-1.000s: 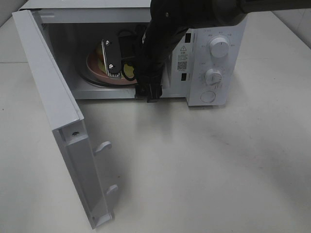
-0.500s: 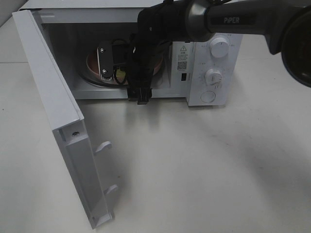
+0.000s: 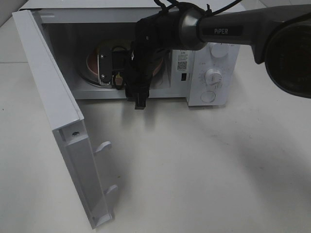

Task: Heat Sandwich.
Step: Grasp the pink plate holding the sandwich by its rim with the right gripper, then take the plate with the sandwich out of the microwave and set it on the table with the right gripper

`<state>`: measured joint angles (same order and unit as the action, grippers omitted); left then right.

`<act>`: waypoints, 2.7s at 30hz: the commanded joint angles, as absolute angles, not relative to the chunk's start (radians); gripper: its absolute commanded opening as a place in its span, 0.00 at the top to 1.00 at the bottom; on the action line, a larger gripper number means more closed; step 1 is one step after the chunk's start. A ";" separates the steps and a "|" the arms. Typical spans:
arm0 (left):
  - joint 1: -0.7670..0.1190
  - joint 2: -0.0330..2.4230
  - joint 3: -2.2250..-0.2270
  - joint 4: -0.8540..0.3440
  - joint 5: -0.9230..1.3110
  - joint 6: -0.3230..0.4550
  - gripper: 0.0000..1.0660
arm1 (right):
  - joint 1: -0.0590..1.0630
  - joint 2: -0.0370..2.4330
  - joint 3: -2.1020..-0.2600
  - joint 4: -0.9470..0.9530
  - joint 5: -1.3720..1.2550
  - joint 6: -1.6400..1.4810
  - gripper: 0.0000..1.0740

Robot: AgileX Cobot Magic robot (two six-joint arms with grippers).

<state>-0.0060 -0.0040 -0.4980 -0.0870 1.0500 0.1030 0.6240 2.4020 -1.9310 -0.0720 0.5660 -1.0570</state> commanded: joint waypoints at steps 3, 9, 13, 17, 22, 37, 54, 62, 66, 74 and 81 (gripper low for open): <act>-0.002 -0.032 -0.494 -0.095 1.038 0.103 0.08 | 0.619 2.402 -1.938 -0.067 0.615 -0.985 0.96; -0.002 -0.032 -0.494 -0.095 1.038 0.103 0.08 | 0.611 2.401 -1.938 -0.068 0.611 -0.957 1.00; -0.002 -0.032 -0.494 -0.095 1.038 0.103 0.08 | 0.608 2.397 -1.938 -0.068 0.611 -0.957 1.00; -0.002 -0.032 -0.494 -0.095 1.038 0.103 0.08 | 0.608 2.396 -1.938 -0.068 0.611 -0.958 1.00; -0.002 -0.032 -0.494 -0.095 1.038 0.103 0.08 | 0.608 2.396 -1.938 -0.068 0.611 -0.959 1.00; -0.002 -0.032 -0.494 -0.095 1.038 0.103 0.08 | 0.617 2.364 -1.935 -0.102 0.631 -1.051 1.00; -0.002 -0.032 -0.494 -0.095 1.038 0.103 0.08 | 0.642 2.205 -1.665 -0.150 0.351 -1.190 1.00; -0.002 -0.032 -0.494 -0.094 1.038 0.103 0.08 | 0.657 2.115 -1.563 -0.154 0.295 -1.253 1.00; -0.002 -0.032 -0.494 -0.094 1.038 0.103 0.08 | 0.663 2.086 -1.530 -0.153 0.291 -1.270 1.00; -0.002 -0.032 -0.494 -0.094 1.038 0.103 0.08 | 0.673 1.985 -1.403 -0.143 0.288 -1.345 1.00; -0.002 -0.032 -0.494 -0.094 1.038 0.103 0.08 | 0.693 1.906 -1.301 -0.142 0.280 -1.353 1.00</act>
